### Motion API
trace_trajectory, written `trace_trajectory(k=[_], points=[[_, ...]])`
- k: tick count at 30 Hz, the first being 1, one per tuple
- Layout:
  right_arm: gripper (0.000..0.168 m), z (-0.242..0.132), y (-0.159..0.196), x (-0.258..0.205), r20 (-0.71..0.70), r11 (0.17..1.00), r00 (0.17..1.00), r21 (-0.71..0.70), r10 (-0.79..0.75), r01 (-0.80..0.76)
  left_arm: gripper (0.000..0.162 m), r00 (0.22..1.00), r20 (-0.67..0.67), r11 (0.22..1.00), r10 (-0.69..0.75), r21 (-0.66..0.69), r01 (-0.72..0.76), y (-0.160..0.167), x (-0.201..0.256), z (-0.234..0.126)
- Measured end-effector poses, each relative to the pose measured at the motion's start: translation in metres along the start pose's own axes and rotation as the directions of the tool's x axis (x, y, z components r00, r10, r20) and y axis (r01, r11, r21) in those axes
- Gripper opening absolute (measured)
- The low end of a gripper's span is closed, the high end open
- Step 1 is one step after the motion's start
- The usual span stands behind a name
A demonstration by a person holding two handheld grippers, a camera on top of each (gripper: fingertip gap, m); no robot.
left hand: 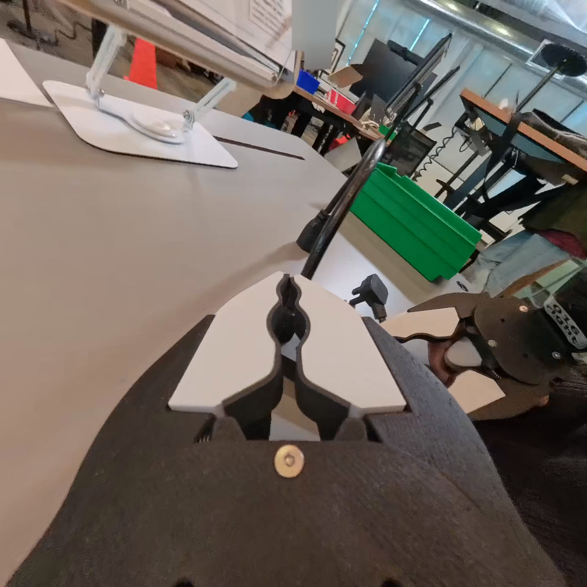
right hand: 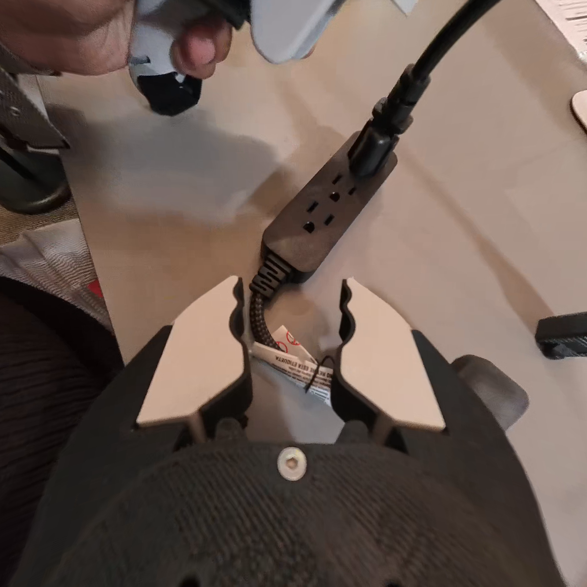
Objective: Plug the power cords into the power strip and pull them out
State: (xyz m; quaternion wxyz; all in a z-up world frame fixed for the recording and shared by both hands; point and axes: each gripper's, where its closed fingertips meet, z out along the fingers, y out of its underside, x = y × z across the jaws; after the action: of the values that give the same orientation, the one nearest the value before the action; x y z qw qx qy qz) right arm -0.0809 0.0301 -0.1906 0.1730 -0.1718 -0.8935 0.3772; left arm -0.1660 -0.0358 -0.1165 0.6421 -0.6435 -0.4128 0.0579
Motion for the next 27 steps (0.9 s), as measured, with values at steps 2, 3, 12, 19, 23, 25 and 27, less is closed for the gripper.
trace_trajectory(k=[2, 3, 12, 19, 23, 25, 27], points=[[0.065, 0.005, -0.006, -0.001, 0.020, 0.999, 0.999, 0.001, 0.037, -0.037, 0.000, 1.000, 0.002, 1.000, -0.010, 0.007, 0.010, -0.002, -0.007, 0.004], [0.067, 0.009, -0.008, -0.002, 0.035, 0.998, 0.998, -0.011, 0.058, -0.058, 0.000, 1.000, 0.009, 1.000, -0.002, 0.015, 0.002, -0.004, -0.011, 0.005], [0.044, 0.019, -0.005, 0.008, 0.162, 0.992, 0.984, -0.093, -0.068, 0.084, 0.000, 1.000, 0.010, 1.000, 0.005, -0.008, -0.005, -0.003, -0.021, 0.000], [0.044, 0.005, 0.015, 0.043, 0.375, 0.923, 0.857, -0.007, -0.353, 0.384, 0.000, 0.999, -0.036, 0.998, -0.040, -0.039, 0.039, 0.005, -0.013, 0.004], [0.044, 0.006, 0.017, 0.056, 0.449, 0.886, 0.780, 0.064, -0.436, 0.459, 0.010, 0.998, -0.046, 0.996, -0.031, -0.080, 0.027, 0.012, -0.009, 0.010], [0.044, 0.006, 0.016, 0.054, 0.493, 0.879, 0.746, 0.088, -0.447, 0.469, 0.013, 0.998, -0.056, 0.995, -0.023, -0.098, 0.017, 0.016, -0.007, 0.012], [0.044, 0.007, 0.016, 0.050, 0.520, 0.861, 0.710, 0.104, -0.474, 0.498, 0.017, 0.998, -0.056, 0.995, -0.007, -0.102, 0.001, 0.016, -0.007, 0.011]])
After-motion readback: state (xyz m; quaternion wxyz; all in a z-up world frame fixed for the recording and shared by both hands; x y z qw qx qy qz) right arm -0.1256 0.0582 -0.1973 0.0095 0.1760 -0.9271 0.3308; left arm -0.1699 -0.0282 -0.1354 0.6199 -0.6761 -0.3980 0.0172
